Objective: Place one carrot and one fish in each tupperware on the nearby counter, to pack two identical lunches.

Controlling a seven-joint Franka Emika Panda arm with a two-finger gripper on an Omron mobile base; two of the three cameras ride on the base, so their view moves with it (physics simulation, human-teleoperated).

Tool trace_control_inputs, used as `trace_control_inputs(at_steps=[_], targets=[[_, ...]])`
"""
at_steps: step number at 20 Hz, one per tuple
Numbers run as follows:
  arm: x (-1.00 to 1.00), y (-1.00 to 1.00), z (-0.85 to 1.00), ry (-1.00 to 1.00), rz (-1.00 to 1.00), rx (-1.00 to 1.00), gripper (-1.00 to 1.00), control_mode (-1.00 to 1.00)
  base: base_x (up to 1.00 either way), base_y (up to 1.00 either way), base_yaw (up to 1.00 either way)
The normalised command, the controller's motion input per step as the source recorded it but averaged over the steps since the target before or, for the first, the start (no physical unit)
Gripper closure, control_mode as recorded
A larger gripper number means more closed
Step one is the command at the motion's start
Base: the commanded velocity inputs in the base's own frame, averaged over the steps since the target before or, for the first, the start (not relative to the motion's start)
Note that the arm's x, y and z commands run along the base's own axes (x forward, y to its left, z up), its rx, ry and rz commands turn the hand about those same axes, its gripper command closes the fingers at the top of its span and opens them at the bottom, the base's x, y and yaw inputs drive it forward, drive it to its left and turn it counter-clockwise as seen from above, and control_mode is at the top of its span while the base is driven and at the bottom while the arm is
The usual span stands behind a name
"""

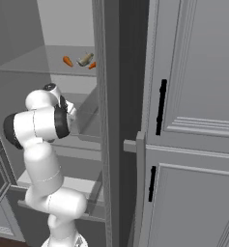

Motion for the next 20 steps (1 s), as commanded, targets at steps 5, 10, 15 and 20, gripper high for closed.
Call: trace_control_inputs(at_steps=[5,10,15,20], targets=[[0.28,0.08,-0.60,0.00,0.00,-0.02,1.00,-1.00,0.00,0.00,0.00],[0.08,-0.04,-0.20,0.00,0.00,0.00,1.00,-1.00,0.00,0.00,0.00],[-0.08,-0.05,0.00,0.00,0.00,0.00,1.00,-1.00,0.00,0.00,0.00],[-0.98,-0.58,0.48,-0.16,0.00,0.04,1.00,-1.00,0.00,0.00,0.00]])
